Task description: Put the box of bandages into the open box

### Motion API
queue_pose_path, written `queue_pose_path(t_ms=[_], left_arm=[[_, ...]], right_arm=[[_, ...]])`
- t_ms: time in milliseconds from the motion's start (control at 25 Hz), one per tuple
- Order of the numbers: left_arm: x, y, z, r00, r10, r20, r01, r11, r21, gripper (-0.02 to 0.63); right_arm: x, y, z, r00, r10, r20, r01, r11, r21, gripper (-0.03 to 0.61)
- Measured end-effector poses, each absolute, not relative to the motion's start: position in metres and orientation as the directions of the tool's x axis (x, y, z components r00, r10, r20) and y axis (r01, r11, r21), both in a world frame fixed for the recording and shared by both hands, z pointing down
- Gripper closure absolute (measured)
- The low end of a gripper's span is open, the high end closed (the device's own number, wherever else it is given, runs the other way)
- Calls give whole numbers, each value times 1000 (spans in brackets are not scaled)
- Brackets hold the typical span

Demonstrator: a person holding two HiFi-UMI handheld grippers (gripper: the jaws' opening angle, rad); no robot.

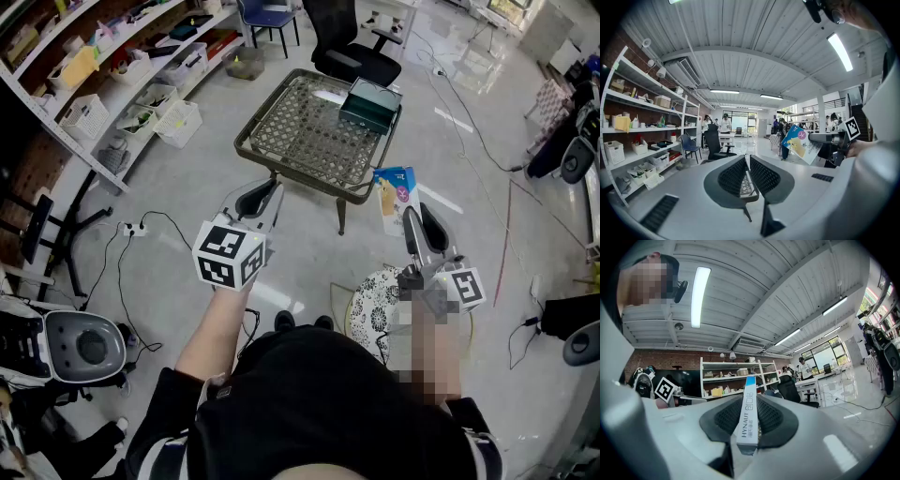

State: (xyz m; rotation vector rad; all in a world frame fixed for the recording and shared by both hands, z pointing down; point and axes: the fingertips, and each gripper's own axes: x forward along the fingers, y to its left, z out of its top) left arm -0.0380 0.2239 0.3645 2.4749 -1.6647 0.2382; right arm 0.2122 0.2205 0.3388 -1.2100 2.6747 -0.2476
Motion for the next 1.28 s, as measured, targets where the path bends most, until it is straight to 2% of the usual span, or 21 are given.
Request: queue_pose_path(t_ms=[680,880,1080,1280], left_arm=[[-21,234,377,334,-905,264,-941,-338,35,575],[-18,224,390,351,-893,282,-933,-359,27,575],[-37,194,401,375,-882,285,-924,-382,34,575],[-84,152,417,376,-877,299,-922,-385,29,578]], right_arm=[[230,223,352,-676,-722,-146,-668,684,-293,479],[222,219,371,-681,-723,-112,-661,674,-330,479],[202,196,379,-658,-749,-73,-685,636,-355,479],[158,154,383,-643,-766,-26,-709,607,-359,479]])
